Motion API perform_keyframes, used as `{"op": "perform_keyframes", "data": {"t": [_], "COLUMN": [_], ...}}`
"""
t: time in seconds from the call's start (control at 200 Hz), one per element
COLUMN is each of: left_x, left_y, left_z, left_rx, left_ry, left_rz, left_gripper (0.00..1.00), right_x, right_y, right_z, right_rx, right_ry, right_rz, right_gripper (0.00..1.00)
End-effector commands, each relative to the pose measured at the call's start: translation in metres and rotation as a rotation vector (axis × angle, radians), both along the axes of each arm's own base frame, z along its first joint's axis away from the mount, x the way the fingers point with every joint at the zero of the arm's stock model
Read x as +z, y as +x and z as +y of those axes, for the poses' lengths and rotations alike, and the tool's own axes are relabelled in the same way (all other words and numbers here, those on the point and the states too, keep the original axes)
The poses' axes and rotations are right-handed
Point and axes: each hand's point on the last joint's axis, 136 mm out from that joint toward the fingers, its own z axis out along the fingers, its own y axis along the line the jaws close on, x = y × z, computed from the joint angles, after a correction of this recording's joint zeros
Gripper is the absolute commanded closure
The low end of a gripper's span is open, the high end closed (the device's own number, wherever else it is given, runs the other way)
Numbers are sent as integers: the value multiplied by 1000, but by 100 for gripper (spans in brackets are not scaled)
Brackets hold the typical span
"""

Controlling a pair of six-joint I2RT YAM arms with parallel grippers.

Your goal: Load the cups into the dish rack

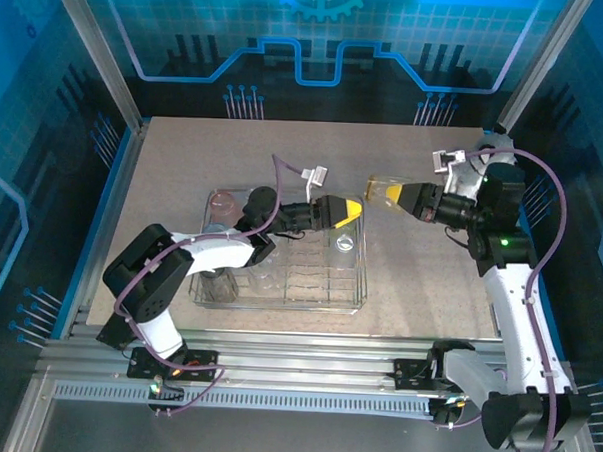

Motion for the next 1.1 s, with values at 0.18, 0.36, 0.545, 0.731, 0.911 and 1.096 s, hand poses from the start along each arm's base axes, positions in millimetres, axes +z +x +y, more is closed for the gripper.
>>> {"op": "perform_keyframes", "data": {"t": [0.18, 0.36, 0.545, 0.731, 0.911, 1.096], "left_x": [39, 49, 57, 53, 51, 44], "left_y": [-18, -21, -20, -22, -21, -16], "left_z": [3, 0, -3, -3, -3, -2], "left_rx": [-4, -16, -31, -31, -29, 7], "left_ry": [38, 36, 44, 54, 66, 139], "left_rz": [-187, -220, -229, -224, -229, -250], "left_gripper": [1, 1, 12, 31, 31, 48], "right_x": [11, 0, -11, -19, -25, -26], "right_y": [-11, -10, -6, -8, -10, -12], "right_z": [27, 47, 58, 57, 56, 55], "right_rx": [118, 175, 194, 175, 179, 186], "right_ry": [18, 3, -10, -40, -72, -92], "right_rz": [-8, 40, 86, 93, 114, 101], "right_gripper": [100, 100, 100, 100, 100, 78]}}
